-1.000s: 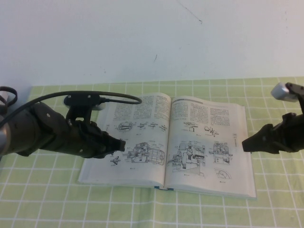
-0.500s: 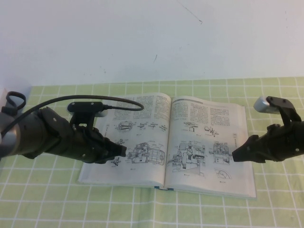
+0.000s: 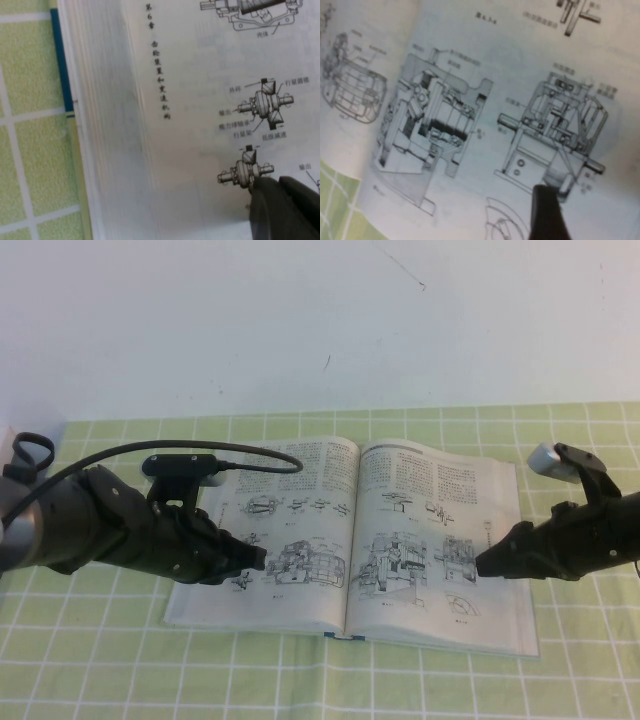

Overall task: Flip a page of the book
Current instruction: Open the closed book

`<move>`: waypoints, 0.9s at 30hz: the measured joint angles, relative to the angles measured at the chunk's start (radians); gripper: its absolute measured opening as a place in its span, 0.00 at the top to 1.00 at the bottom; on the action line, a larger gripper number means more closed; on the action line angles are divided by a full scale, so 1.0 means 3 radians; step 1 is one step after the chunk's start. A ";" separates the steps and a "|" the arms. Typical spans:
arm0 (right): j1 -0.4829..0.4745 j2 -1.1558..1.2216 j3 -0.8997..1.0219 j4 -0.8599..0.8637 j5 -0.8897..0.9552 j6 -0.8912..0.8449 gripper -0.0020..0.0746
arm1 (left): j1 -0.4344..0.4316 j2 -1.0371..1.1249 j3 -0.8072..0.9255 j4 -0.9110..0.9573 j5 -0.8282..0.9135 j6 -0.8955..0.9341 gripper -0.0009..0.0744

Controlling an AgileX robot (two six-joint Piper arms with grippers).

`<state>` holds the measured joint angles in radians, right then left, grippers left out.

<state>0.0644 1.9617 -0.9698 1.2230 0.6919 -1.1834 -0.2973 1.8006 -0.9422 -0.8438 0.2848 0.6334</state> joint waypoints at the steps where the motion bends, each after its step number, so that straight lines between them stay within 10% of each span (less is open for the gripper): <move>1: 0.0000 0.0006 -0.0016 0.0021 0.0044 -0.0006 0.47 | 0.0000 0.0000 0.0000 0.0000 0.0000 0.0000 0.99; 27: 0.0005 0.0127 -0.0387 -0.0859 0.0163 0.0836 0.47 | 0.0000 0.0000 0.0000 0.0000 -0.0013 0.0002 0.99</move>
<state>0.0659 1.9998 -1.0860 0.9652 0.7409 -0.9325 -0.2973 1.8006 -0.9422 -0.8438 0.2807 0.6341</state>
